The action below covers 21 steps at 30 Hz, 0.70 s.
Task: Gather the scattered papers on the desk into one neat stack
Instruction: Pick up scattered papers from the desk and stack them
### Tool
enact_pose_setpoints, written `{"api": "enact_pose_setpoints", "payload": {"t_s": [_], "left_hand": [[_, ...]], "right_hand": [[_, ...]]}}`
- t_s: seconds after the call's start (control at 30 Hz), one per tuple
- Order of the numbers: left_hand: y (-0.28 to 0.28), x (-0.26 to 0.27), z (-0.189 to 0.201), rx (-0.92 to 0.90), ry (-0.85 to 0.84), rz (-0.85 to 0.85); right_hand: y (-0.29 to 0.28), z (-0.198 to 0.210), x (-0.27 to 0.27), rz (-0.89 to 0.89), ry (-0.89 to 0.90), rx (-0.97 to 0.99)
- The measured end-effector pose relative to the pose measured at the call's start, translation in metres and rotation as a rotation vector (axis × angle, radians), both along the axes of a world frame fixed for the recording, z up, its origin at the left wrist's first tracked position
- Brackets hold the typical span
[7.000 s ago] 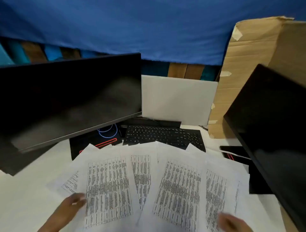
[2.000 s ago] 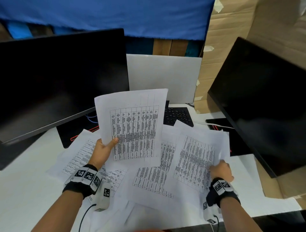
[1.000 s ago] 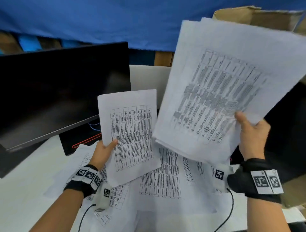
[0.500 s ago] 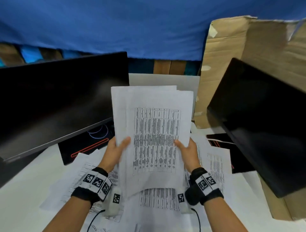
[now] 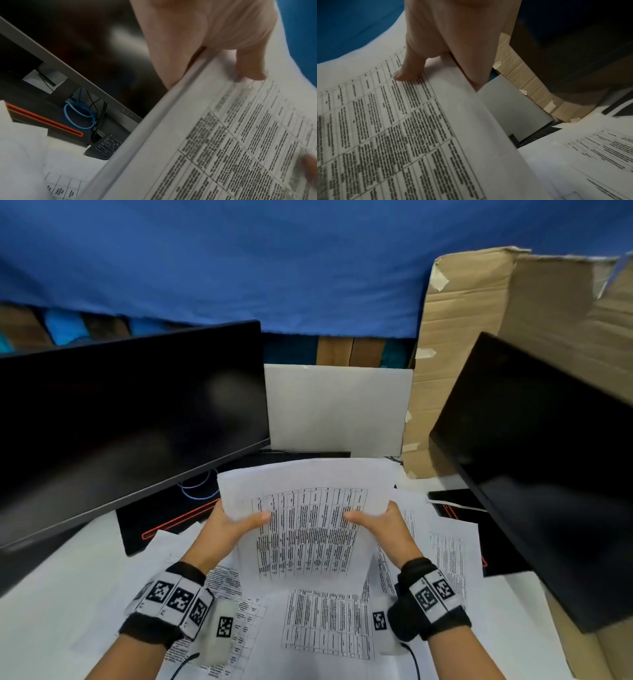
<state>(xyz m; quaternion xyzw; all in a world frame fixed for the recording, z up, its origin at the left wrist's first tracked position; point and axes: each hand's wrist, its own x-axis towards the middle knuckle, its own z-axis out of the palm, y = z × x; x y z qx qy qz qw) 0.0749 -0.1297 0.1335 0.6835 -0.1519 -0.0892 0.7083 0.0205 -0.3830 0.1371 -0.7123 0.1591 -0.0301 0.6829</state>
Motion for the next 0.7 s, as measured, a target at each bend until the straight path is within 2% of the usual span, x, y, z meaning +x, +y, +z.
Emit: {"api": "enact_pose_setpoints", "payload": {"t_s": [0.1, 0.2, 0.27, 0.37, 0.43, 0.5, 0.57, 0.6, 0.63, 0.7], "left_hand": [[-0.002, -0.001, 0.006, 0.003, -0.010, 0.035], [-0.001, 0.000, 0.008, -0.034, -0.015, 0.069], [-0.002, 0.000, 0.000, -0.004, 0.004, 0.073], [-0.005, -0.003, -0.021, 0.132, 0.063, 0.106], [0.004, -0.006, -0.040, 0.231, 0.129, 0.097], [0.027, -0.006, -0.069, 0.416, 0.178, 0.101], [0.058, -0.013, -0.099, 0.759, 0.320, 0.240], [0.076, -0.020, -0.115, 0.951, 0.432, 0.379], [0.090, -0.031, -0.127, 1.066, 0.559, 0.550], [0.107, -0.054, -0.140, 1.082, 0.756, 0.843]], "right_hand": [[0.003, 0.002, 0.002, -0.013, 0.000, -0.032], [0.003, 0.002, 0.001, 0.037, -0.022, 0.028], [0.009, -0.006, -0.002, 0.088, 0.065, 0.012], [0.021, -0.036, -0.002, 0.146, 0.236, -0.134], [0.020, -0.050, -0.003, 0.064, 0.248, -0.150], [0.014, -0.055, -0.001, -0.020, 0.247, -0.125], [0.010, -0.051, -0.004, -0.067, 0.215, -0.077], [0.008, -0.055, -0.003, -0.100, 0.187, -0.061], [0.007, -0.058, -0.003, -0.127, 0.169, -0.062], [0.011, -0.053, -0.005, -0.153, 0.143, -0.012]]}}
